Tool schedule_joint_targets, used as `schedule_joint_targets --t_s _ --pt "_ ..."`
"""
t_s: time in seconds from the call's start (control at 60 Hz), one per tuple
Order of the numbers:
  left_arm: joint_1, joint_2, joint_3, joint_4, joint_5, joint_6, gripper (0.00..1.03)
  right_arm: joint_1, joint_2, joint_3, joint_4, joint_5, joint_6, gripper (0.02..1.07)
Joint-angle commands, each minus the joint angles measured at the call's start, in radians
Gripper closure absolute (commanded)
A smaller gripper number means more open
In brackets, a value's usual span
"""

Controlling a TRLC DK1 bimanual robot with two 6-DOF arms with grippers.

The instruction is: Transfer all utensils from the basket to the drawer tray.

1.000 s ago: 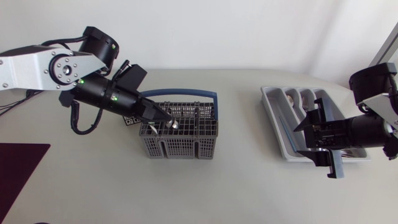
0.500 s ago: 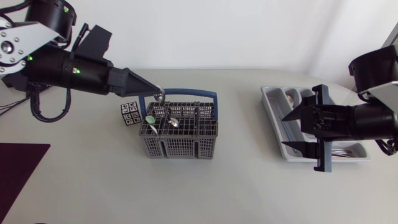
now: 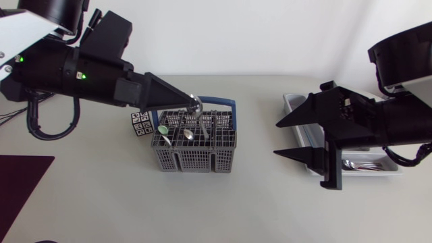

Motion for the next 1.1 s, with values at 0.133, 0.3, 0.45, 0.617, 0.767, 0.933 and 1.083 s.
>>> schedule_joint_targets --t_s 0.133,0.3,0.45,0.617,0.767,0.933,1.083 --pt "-0.112 0.044 -0.019 -0.001 0.007 0.095 1.00 0.123 0.054 -0.035 0.090 -0.030 0.128 0.37" --pt "-0.168 0.054 -0.051 0.022 -0.002 0.184 1.00 0.157 0.068 -0.054 0.114 -0.102 0.147 0.50" --pt "-0.204 0.060 -0.065 0.035 -0.011 0.232 1.00 0.166 0.074 -0.077 0.140 -0.157 0.148 0.57" --pt "-0.225 0.060 -0.072 0.034 -0.010 0.267 1.00 0.203 0.075 -0.095 0.152 -0.191 0.147 0.60" --pt "-0.234 0.060 -0.079 0.023 0.022 0.290 1.00 0.227 0.083 -0.114 0.189 -0.194 0.159 0.61" --pt "-0.236 0.062 -0.080 0.016 0.024 0.293 1.00 0.235 0.091 -0.121 0.215 -0.194 0.161 0.71" --pt "-0.231 0.060 -0.082 0.009 0.026 0.293 1.00 0.235 0.091 -0.127 0.232 -0.192 0.153 0.90"
